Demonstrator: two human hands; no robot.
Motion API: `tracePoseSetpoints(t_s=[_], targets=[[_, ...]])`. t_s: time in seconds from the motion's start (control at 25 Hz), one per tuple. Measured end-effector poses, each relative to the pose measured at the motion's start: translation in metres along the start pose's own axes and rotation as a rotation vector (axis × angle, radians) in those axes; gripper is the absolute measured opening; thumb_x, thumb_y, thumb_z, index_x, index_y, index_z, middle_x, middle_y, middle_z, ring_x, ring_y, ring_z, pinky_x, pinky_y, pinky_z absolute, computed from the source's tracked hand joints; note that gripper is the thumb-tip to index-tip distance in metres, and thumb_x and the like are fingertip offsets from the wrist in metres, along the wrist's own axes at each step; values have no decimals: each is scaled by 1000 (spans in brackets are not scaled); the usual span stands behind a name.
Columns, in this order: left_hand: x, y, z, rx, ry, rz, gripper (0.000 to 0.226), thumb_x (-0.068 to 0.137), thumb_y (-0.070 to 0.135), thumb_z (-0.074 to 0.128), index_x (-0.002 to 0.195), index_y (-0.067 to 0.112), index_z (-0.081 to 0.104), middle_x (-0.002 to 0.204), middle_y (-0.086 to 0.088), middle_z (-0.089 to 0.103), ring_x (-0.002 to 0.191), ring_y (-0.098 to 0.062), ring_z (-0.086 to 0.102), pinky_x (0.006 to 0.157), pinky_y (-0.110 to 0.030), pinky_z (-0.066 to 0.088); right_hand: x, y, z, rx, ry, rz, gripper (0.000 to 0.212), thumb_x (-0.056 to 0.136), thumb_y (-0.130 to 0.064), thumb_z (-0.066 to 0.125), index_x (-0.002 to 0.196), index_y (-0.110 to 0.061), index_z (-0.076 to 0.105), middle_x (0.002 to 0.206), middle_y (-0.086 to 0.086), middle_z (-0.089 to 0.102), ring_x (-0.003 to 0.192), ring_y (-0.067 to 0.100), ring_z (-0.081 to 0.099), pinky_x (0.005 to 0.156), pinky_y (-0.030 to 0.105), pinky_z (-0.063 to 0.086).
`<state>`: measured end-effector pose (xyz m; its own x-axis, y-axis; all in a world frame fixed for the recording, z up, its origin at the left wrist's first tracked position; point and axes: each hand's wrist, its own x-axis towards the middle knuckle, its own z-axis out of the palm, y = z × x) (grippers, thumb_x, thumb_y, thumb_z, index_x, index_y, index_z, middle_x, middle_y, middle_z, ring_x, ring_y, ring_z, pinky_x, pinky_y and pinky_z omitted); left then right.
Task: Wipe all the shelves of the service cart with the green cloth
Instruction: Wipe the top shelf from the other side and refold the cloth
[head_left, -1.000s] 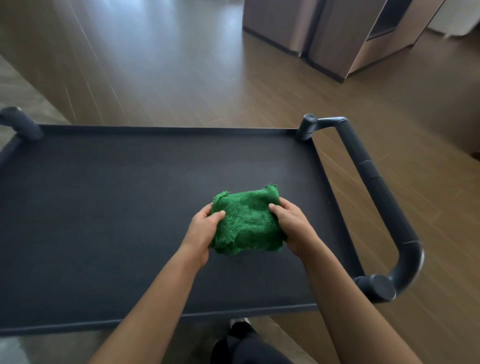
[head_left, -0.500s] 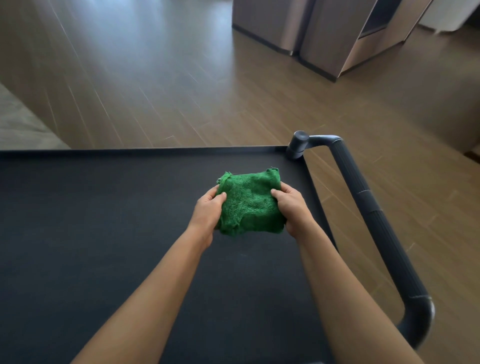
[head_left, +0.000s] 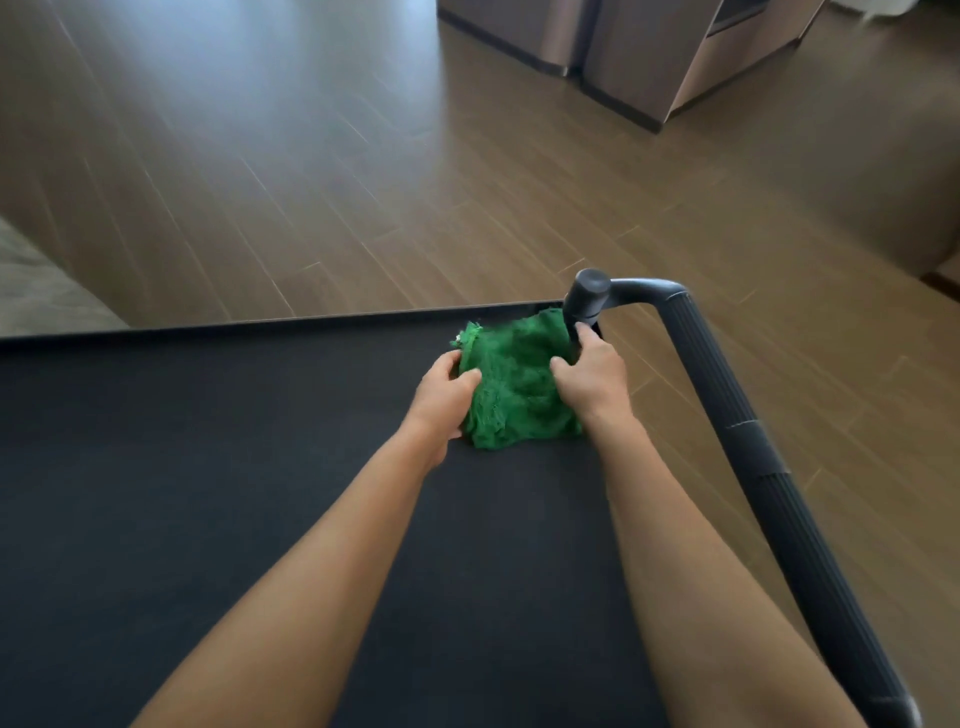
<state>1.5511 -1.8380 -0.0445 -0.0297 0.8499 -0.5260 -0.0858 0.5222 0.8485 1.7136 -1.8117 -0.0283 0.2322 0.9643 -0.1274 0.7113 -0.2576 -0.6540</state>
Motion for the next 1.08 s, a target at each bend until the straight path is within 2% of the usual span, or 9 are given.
tracePoseSetpoints(t_s=[0.04, 0.12, 0.16, 0.24, 0.36, 0.48, 0.72, 1.0, 1.08], targets=[[6, -1, 2, 115, 42, -9, 37, 92, 15, 50, 128, 22, 52, 111, -1, 64, 96, -23, 63, 86, -43, 53, 0, 3, 6, -173, 53, -54, 50, 89, -11, 52, 139, -10, 44, 131, 12, 54, 123, 32, 47, 104, 34, 38], [14, -2, 5, 294, 149, 31, 43, 87, 14, 54, 130, 19, 52, 112, 1, 61, 97, -21, 60, 85, -35, 51, 0, 2, 22, -207, 93, -212, 50, 92, -6, 46, 141, -6, 42, 144, 17, 43, 135, 31, 36, 113, 36, 25], [16, -1, 6, 376, 191, 65, 44, 86, 16, 56, 129, 19, 53, 111, 4, 59, 96, -16, 56, 82, -28, 47, 0, 0, 30, -207, 44, -273, 48, 94, -6, 42, 142, -5, 40, 148, 17, 37, 140, 28, 29, 116, 35, 19], [20, 0, 8, 508, 245, 98, 40, 85, 20, 60, 125, 16, 57, 113, 2, 60, 98, -15, 53, 78, -22, 38, 3, -1, 49, -312, -81, -320, 48, 100, -16, 35, 147, -8, 29, 155, 13, 23, 145, 24, 15, 118, 35, 6], [26, -1, 9, 565, 296, 89, 25, 85, 19, 60, 108, 14, 65, 107, -4, 66, 102, -23, 59, 75, -24, 41, 6, 6, 69, -494, -82, -271, 59, 101, -40, 25, 151, -13, 11, 159, 7, 5, 147, 19, -2, 117, 36, -8], [25, 2, 7, 554, 305, 113, 26, 86, 18, 60, 110, 16, 67, 107, -4, 68, 101, -24, 61, 80, -28, 48, 5, 6, 81, -532, -64, -229, 68, 97, -53, 18, 152, -14, 3, 159, 7, -4, 146, 19, -8, 117, 38, -11], [26, 6, -25, 535, 329, 146, 30, 89, 21, 59, 118, 16, 66, 109, -8, 68, 102, -26, 61, 88, -34, 51, 3, -18, 106, -534, -73, -194, 74, 95, -57, 14, 151, -11, -1, 159, 10, -7, 146, 21, -11, 117, 38, -13], [22, 7, -77, 429, 334, 157, 27, 88, 17, 58, 113, 15, 70, 97, -6, 70, 93, -24, 63, 83, -34, 53, -11, -56, 140, -519, -101, -202, 77, 92, -63, 6, 151, -14, -3, 159, 8, -10, 145, 20, -14, 117, 37, -13], [21, 8, -101, 323, 339, 132, 27, 87, 12, 57, 111, 13, 70, 91, -2, 69, 90, -22, 64, 82, -35, 55, -20, -74, 153, -473, -135, -210, 87, 84, -71, -1, 151, -15, -4, 159, 8, -11, 145, 19, -16, 117, 37, -14]])
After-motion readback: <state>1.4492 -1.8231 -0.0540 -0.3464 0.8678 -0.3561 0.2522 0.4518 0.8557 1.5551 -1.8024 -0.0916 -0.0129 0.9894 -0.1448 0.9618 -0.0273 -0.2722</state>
